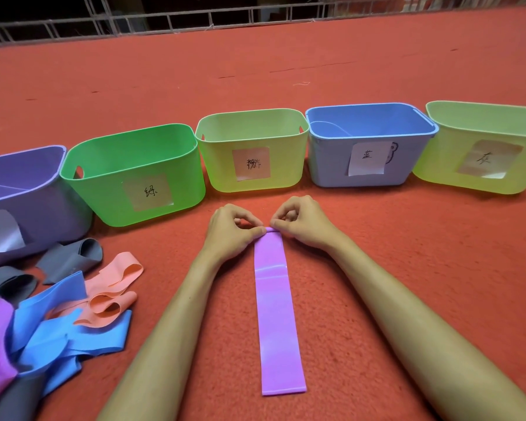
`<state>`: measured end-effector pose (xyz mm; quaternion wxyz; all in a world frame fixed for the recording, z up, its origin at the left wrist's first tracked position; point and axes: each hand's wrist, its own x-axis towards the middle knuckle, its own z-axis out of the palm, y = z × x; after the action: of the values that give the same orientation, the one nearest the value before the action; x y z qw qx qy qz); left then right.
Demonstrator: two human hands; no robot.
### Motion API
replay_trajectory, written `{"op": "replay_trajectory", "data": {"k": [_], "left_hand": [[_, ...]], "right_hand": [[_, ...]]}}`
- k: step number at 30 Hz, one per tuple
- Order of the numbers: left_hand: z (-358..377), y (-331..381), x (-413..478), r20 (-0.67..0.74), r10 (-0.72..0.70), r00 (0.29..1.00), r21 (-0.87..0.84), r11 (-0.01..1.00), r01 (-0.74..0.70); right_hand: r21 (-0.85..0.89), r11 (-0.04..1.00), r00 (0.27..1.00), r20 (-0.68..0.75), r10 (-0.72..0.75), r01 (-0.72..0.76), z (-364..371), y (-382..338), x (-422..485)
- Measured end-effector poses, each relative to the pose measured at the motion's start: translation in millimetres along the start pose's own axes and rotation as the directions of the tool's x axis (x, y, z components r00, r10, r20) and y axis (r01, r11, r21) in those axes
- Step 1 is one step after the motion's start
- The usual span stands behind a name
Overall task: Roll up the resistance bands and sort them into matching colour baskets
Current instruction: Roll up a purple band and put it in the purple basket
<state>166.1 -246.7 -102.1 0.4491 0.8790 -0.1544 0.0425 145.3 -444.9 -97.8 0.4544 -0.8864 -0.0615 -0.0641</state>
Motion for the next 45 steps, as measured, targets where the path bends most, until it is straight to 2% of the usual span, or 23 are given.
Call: {"op": "replay_trajectory", "data": {"k": [9,18,23,32,45], "left_hand": [[-1.8,-1.6,-1.5,-0.018,0.007,1.000,-0.040,0.999,-0.007],[-9.2,-10.4,-0.3,0.090,0.049,0.995,0.025,0.998,-0.052],[-3.9,-11.5,-2.1,0.031,0.091,0.995,-0.011,0.996,-0.090],[0.4,-10.7,-1.6,-0.054,0.081,0.995,-0.029,0.996,-0.083],[-4.0,-7.8,-4.9,-0.026,0.075,0.997,-0.051,0.996,-0.076]], "right_hand": [[-0.040,0.998,0.998,-0.002,-0.055,0.055,3.4,1.1,-0.8],[0.006,0.999,0.998,0.042,-0.055,0.054,2.3,9.0,3.6],[-0.053,0.994,0.996,0.010,-0.091,0.091,2.6,11.2,3.6],[-0.118,0.981,0.987,-0.035,-0.158,0.152,6.2,5.9,2.2],[-0.082,0.987,0.988,-0.060,-0.144,0.139,8.8,5.6,-0.3]]}}
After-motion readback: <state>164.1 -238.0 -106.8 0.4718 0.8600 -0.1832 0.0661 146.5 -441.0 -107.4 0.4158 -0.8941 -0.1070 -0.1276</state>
